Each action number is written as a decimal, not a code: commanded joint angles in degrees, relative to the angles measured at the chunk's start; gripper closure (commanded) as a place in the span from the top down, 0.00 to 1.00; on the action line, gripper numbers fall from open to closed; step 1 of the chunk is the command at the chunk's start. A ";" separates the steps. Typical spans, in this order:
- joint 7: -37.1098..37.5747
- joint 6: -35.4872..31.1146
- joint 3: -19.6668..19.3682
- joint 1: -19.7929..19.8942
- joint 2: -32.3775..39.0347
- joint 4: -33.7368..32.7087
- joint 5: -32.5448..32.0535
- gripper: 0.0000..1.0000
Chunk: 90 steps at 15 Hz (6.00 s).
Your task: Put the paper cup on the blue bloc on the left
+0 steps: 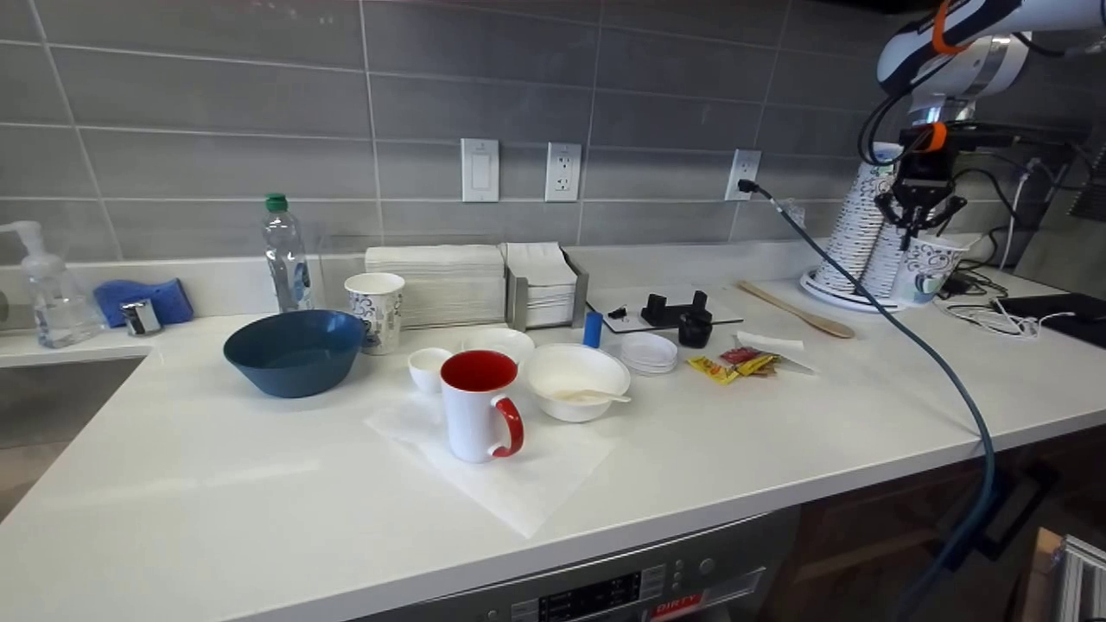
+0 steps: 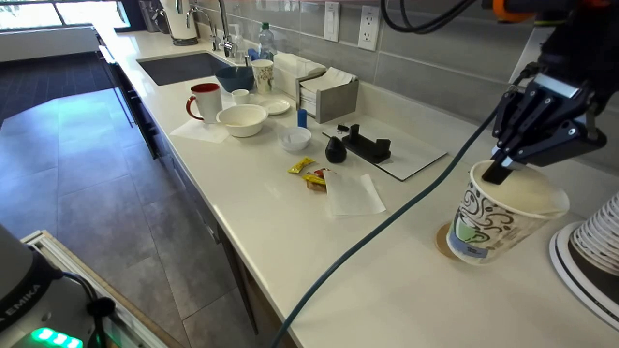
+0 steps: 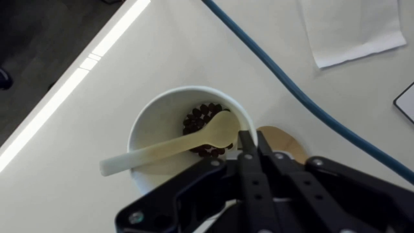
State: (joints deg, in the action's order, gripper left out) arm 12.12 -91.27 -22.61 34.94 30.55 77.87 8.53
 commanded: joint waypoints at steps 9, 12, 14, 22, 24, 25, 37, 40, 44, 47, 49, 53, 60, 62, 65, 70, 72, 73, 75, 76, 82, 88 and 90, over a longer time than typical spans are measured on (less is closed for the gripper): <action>2.39 10.05 1.09 -2.15 -12.23 6.70 0.46 0.01; 4.71 9.28 1.21 -5.56 -13.98 9.78 -0.53 0.01; 6.39 8.18 1.01 -8.04 -14.89 11.68 -1.04 0.01; 13.17 -5.13 3.33 -18.13 -22.58 27.04 -6.55 0.01; 13.18 -9.79 4.46 -19.91 -24.91 31.62 -7.98 0.01; 12.72 -12.48 5.01 -20.60 -26.38 34.07 -8.44 0.01; 10.20 -22.79 8.22 -22.05 -29.50 41.87 -12.84 0.04; 10.74 -24.72 8.95 -22.85 -30.98 42.99 -15.01 0.01; 10.03 -27.12 12.81 -25.79 -35.68 44.42 -21.21 0.01; 8.83 -25.28 17.04 -28.74 -36.74 43.23 -24.03 0.01; 7.95 -24.89 19.63 -30.52 -36.41 42.43 -25.89 0.01; 3.35 -26.63 22.91 -33.18 -36.09 42.45 -29.02 0.01; -15.33 -28.89 24.13 -35.36 -33.95 40.07 -27.81 0.01; -21.55 -30.41 24.00 -35.69 -33.23 39.53 -26.73 0.01; -30.71 -32.62 24.08 -36.08 -31.80 38.49 -25.49 0.01; -48.38 -31.33 24.04 -35.85 -25.93 33.36 -21.26 0.01; -50.31 -29.65 24.34 -35.64 -23.70 30.77 -20.35 0.01; -47.28 -29.06 24.27 -35.70 -22.34 29.25 -21.21 0.01; -47.07 -31.07 24.38 -35.64 -24.36 32.51 -21.99 0.04; -47.06 -30.93 24.41 -35.61 -23.59 31.68 -22.00 0.04; -43.28 -28.19 24.19 -36.02 -21.23 28.87 -24.38 0.01; -40.22 -26.26 24.22 -36.10 -17.75 25.24 -25.97 0.01; -39.91 -24.57 24.30 -36.34 -16.36 23.30 -26.67 0.01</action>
State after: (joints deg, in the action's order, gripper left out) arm -29.45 -119.18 1.57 -0.92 11.34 105.60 -16.10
